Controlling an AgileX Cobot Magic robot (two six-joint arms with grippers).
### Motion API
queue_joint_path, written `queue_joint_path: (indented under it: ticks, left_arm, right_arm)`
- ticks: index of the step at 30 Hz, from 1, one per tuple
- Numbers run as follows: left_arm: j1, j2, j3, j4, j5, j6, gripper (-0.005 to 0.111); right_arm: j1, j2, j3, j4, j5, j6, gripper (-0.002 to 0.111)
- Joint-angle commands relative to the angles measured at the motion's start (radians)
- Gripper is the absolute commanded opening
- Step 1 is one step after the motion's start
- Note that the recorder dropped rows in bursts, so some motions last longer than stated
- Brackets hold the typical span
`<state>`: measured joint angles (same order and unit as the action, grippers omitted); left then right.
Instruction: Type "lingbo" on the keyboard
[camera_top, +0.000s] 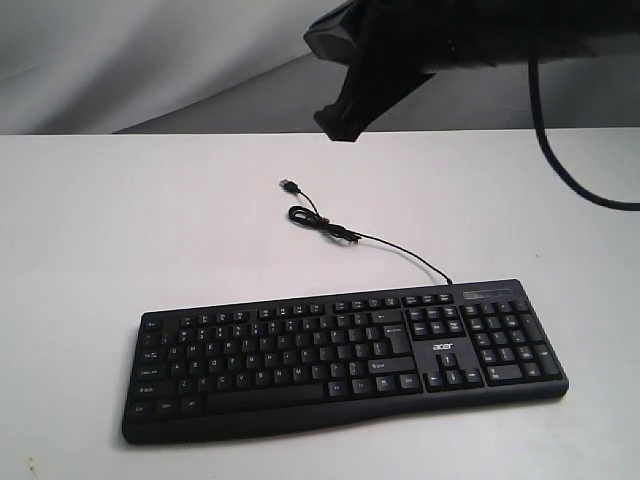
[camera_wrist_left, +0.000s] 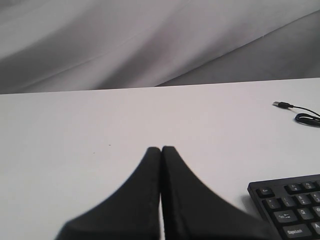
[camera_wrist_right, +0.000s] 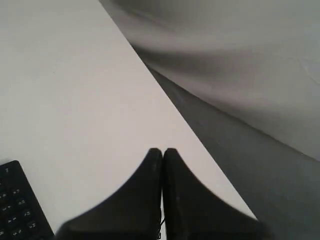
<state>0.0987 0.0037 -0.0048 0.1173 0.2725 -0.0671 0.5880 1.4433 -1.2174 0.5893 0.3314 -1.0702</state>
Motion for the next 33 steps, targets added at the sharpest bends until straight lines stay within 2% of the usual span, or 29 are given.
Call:
queue_joint_path:
  ticks: [1, 5, 7, 9, 12, 17, 22, 29, 33]
  left_arm:
    - [0.001, -0.004, 0.005, 0.000, -0.011, -0.002, 0.001]
    - [0.001, -0.004, 0.005, 0.000, -0.011, -0.002, 0.001]
    - [0.001, -0.004, 0.005, 0.000, -0.011, -0.002, 0.001]
    - [0.001, -0.004, 0.005, 0.000, -0.011, -0.002, 0.001]
    - [0.001, -0.004, 0.005, 0.000, -0.011, -0.002, 0.001]
    - [0.001, -0.004, 0.005, 0.000, -0.011, -0.002, 0.001]
    - [0.001, -0.004, 0.005, 0.000, -0.011, -0.002, 0.001]
    - [0.001, -0.004, 0.005, 0.000, -0.011, -0.002, 0.001]
    - [0.001, -0.004, 0.005, 0.000, -0.011, -0.002, 0.001]
  right_arm:
    - [-0.009, -0.015, -0.001, -0.007, -0.017, 0.003, 0.000]
    - [-0.009, -0.021, -0.001, -0.005, -0.040, 0.003, 0.000]
    - [-0.022, -0.030, -0.001, 0.113, -0.145, 0.144, 0.000]
    - [-0.049, -0.030, -0.001, 0.148, -0.217, 0.381, 0.000]
    - [-0.104, -0.019, 0.001, 0.116, -0.221, 0.639, 0.000]
    - [-0.181, -0.035, 0.061, 0.000, -0.209, 0.864, 0.000]
    - [-0.248, -0.126, 0.196, -0.122, -0.213, 0.968, 0.000]
    - [-0.331, -0.352, 0.417, -0.280, -0.223, 0.936, 0.000]
    - [-0.392, -0.519, 0.567, -0.304, -0.289, 0.936, 0.000]
